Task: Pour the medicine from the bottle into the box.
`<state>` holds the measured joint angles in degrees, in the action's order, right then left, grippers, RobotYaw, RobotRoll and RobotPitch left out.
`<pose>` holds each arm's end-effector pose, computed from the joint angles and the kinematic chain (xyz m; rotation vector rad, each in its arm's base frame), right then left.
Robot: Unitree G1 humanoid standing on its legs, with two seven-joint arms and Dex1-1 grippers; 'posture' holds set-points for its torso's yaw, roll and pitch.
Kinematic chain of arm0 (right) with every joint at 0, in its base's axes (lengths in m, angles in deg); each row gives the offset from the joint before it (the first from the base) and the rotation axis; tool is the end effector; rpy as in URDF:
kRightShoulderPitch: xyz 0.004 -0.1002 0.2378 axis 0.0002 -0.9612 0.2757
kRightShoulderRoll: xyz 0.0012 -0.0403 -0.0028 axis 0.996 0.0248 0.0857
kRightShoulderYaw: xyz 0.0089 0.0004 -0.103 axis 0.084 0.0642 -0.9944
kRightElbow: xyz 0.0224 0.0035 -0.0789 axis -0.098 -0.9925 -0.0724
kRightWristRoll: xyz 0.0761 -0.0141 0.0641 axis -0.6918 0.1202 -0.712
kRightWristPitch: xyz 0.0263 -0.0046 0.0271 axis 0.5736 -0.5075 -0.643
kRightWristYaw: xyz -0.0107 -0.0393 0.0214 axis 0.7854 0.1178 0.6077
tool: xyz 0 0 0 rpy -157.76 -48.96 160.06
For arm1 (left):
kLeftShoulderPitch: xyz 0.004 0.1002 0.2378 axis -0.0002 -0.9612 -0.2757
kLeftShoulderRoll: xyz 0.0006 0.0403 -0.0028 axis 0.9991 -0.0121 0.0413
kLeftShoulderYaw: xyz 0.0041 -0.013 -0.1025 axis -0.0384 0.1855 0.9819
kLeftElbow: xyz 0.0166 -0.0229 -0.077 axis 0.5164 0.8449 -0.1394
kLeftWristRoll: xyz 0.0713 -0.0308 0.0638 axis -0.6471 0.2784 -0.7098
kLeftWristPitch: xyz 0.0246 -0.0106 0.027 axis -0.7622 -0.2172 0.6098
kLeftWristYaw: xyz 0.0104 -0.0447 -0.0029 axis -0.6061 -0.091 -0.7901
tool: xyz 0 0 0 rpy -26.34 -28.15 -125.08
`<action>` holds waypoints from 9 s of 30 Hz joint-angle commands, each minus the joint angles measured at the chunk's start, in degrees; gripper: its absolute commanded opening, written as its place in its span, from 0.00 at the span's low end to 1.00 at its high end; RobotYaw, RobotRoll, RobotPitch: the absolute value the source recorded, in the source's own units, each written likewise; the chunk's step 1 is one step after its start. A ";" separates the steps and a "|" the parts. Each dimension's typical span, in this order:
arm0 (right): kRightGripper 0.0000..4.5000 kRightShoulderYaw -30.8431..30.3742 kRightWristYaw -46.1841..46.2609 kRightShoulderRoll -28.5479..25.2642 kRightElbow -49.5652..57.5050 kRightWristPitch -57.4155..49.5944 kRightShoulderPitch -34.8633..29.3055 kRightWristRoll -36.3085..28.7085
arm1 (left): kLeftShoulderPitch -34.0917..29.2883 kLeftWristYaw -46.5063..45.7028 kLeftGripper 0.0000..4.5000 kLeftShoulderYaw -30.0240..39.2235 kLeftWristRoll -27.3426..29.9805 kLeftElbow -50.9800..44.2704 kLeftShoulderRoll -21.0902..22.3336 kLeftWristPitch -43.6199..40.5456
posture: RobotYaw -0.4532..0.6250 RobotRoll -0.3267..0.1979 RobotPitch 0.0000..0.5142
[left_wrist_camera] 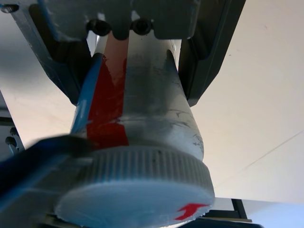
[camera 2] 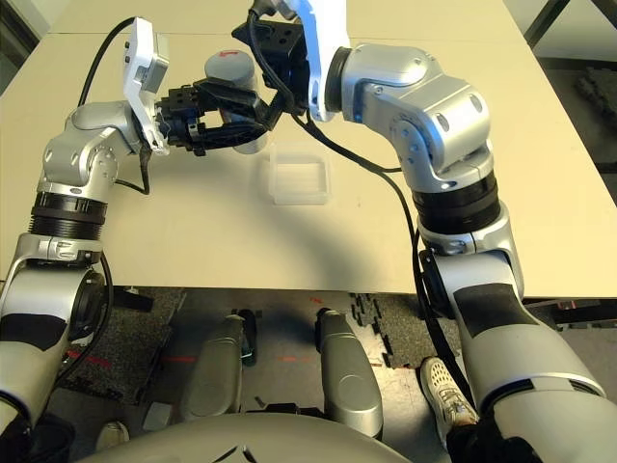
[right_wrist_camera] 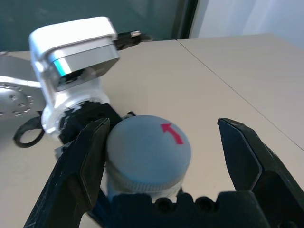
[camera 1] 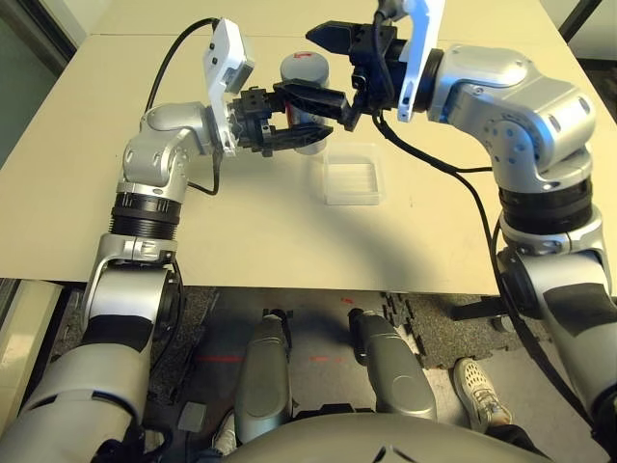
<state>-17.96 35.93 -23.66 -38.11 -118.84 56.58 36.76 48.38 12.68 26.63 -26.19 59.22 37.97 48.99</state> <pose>0.2937 -0.0993 0.2916 -0.2968 -0.1677 1.0616 0.3332 0.1912 0.2217 0.1980 -0.0933 -1.2848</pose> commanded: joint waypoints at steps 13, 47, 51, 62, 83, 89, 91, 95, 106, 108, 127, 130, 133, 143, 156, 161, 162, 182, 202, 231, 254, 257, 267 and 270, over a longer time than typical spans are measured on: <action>1.00 6.20 1.78 -1.01 6.75 -5.68 -4.54 -2.34 | -1.72 -0.07 0.61 0.61 0.26 -3.65 1.07 -1.05 | 0.40 0.62 0.38; 1.00 2.70 1.33 -1.28 5.85 -8.18 -1.83 -5.13 | 2.00 1.07 0.61 -0.27 -2.84 4.22 -0.93 3.31 | 0.37 0.62 0.40; 1.00 1.65 1.02 -0.21 3.53 -6.51 -0.80 -3.25 | 1.20 1.05 0.61 -0.15 -2.45 2.97 -0.83 2.68 | 0.38 0.62 0.40; 0.71 2.53 0.59 1.53 1.49 -6.90 0.32 -2.70 | -1.30 0.27 0.61 0.32 -1.61 -1.70 -0.34 -0.09 | 0.39 0.62 0.42; 0.57 20.96 18.02 6.45 -13.90 -3.94 8.39 -2.44 | -0.41 -2.94 0.61 0.64 -4.36 3.22 -1.63 4.97 | 0.39 0.62 0.41; 0.57 17.82 19.10 2.70 -20.26 7.63 2.73 5.67 | 4.84 -15.08 0.61 3.06 -9.62 15.34 -3.10 15.28 | 0.40 0.62 0.41; 0.57 16.18 19.14 2.82 -22.18 11.98 -1.49 8.20 | 6.25 -19.34 0.61 3.70 -11.04 19.96 -3.72 17.01 | 0.40 0.62 0.41; 0.57 16.71 21.61 4.86 -27.24 18.01 -7.41 10.54 | 7.59 -24.80 0.61 5.07 -12.39 27.41 -5.03 19.01 | 0.41 0.62 0.40; 0.57 15.77 23.97 6.44 -40.44 32.98 -14.36 16.60 | 6.25 -31.51 0.61 5.05 -15.69 37.76 -8.00 25.57 | 0.42 0.62 0.39; 0.57 15.63 23.76 6.46 -41.83 33.76 -14.63 17.09 | 6.19 -31.68 0.61 5.18 -15.88 37.91 -8.33 25.82 | 0.42 0.62 0.38; 1.00 12.49 15.44 -1.81 -18.16 9.87 -19.30 16.01 | 13.16 -44.02 0.61 -7.04 -35.53 44.92 -1.58 37.54 | 0.45 0.62 0.40; 1.00 8.24 6.55 -15.39 1.16 -6.78 -24.52 14.10 | 19.37 -48.17 0.61 -15.80 -46.54 44.80 0.87 44.86 | 0.45 0.62 0.40; 1.00 7.40 -1.15 -26.65 13.66 -20.09 -28.41 7.74 | 25.24 -51.45 0.61 -22.59 -54.82 45.03 1.22 51.11 | 0.44 0.62 0.40; 1.00 2.47 -3.26 -24.30 22.85 -29.36 -29.41 -0.17 | 36.62 -66.30 0.61 -44.32 -80.20 48.56 -3.29 60.82 | 0.41 0.62 0.37; 1.00 -0.25 1.98 -15.45 17.73 -26.43 -26.12 1.67 | 41.12 -80.05 0.61 -56.54 -93.06 53.11 -9.02 61.37 | 0.38 0.62 0.36; 1.00 -0.05 2.34 -15.67 17.49 -26.42 -26.16 1.63 | 40.84 -79.68 0.61 -55.71 -92.11 53.83 -8.96 60.97 | 0.38 0.62 0.37; 1.00 -0.12 2.26 -15.86 17.44 -26.40 -26.13 1.59 | 40.73 -79.82 0.61 -55.75 -92.11 53.76 -8.90 61.01 | 0.39 0.62 0.37; 1.00 -0.65 1.35 -17.71 16.68 -26.08 -25.93 1.28 | 24.50 -43.01 0.61 11.05 -22.73 52.70 -14.89 19.93 | 0.39 0.62 0.37; 1.00 -1.44 1.63 -17.86 15.51 -25.68 -25.65 2.07 | 24.79 -51.16 0.61 -14.61 -48.48 47.85 -9.94 39.04 | 0.39 0.62 0.36; 1.00 -0.26 3.62 -15.21 15.18 -25.06 -26.76 1.65 | 42.39 -95.14 0.61 -62.95 -99.85 53.46 -12.17 53.85 | 0.39 0.62 0.36; 1.00 -0.66 2.70 -16.36 14.21 -24.98 -26.35 1.69 | 22.63 -35.16 0.61 2.42 -28.33 53.66 -16.52 29.40 | 0.39 0.62 0.37; 1.00 -0.65 2.58 -16.48 14.28 -25.09 -26.47 1.66 | 19.08 -38.61 0.61 8.02 -23.51 51.51 -16.49 22.51 | 0.39 0.62 0.37; 1.00 -0.83 2.12 -16.89 13.90 -25.05 -26.27 1.90 | 13.92 -43.05 0.61 10.80 -20.77 46.94 -15.22 17.19 | 0.39 0.62 0.36; 1.00 -0.97 2.20 -16.88 13.67 -24.95 -26.17 2.02 | 15.97 -42.99 0.61 10.26 -21.38 46.98 -15.08 18.02 | 0.39 0.62 0.36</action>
<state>-18.26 38.38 -40.15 -24.07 -143.59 30.35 38.55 62.59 -30.27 37.63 -47.36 106.69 22.75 66.82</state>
